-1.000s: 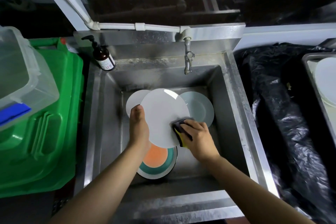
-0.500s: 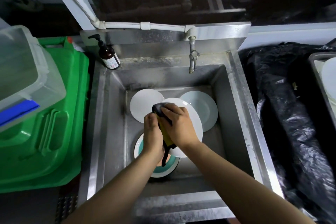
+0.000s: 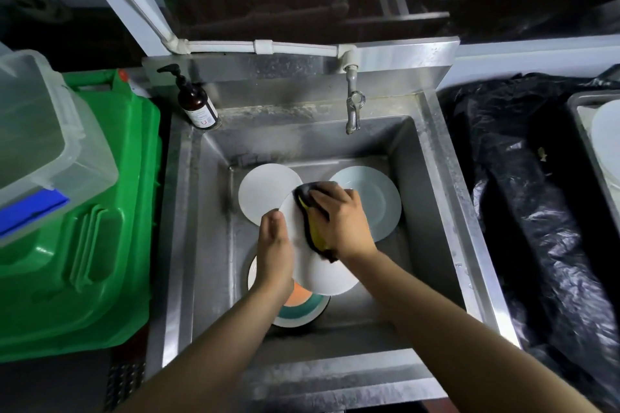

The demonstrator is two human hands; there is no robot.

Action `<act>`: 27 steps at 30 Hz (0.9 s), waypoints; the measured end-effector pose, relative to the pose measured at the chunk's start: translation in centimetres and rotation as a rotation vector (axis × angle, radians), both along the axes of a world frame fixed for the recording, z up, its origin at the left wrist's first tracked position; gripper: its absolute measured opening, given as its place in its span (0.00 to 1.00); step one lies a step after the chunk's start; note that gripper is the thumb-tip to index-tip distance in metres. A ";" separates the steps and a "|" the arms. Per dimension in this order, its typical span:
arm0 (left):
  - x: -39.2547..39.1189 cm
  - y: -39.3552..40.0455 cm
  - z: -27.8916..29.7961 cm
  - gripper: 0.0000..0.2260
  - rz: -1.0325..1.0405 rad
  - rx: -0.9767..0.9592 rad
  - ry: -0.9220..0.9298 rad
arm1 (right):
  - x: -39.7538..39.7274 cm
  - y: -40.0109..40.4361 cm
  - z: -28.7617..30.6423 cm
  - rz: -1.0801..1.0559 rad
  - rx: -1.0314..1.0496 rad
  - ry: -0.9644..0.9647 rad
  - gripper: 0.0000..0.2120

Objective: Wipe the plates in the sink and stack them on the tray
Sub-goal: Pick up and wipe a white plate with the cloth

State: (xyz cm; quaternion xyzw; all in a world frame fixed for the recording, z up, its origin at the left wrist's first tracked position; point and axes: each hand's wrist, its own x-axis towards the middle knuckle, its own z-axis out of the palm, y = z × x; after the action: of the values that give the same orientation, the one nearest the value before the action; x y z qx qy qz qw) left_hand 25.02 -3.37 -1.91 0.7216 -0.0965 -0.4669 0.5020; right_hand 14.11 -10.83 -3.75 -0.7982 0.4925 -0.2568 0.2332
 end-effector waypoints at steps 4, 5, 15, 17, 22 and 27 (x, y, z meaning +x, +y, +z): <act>0.4 -0.8 0.5 0.12 0.012 -0.019 -0.048 | -0.1 2.1 0.5 -0.034 -0.043 -0.008 0.12; 0.8 -1.4 0.8 0.12 0.025 -0.015 -0.064 | -0.4 3.6 0.4 -0.022 -0.048 -0.022 0.11; 1.6 -0.7 -0.1 0.09 -0.022 0.002 -0.058 | -1.0 2.6 -0.4 -0.042 0.088 -0.016 0.12; 1.1 -0.1 -0.2 0.08 -0.032 0.025 -0.024 | -1.0 0.1 -0.2 -0.071 0.101 0.002 0.12; 1.8 -1.5 1.2 0.07 0.053 0.029 -0.008 | -1.7 1.9 -0.5 -0.091 0.051 0.041 0.13; 3.8 -2.3 0.5 0.14 0.039 -0.001 -0.030 | -3.5 5.8 -2.3 -0.023 0.089 0.045 0.12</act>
State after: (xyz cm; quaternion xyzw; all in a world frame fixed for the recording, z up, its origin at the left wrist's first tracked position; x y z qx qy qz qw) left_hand 28.77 -5.66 -1.44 0.7299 -0.0904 -0.4462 0.5099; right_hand 10.62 -5.03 -6.09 -0.7870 0.5176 -0.2191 0.2545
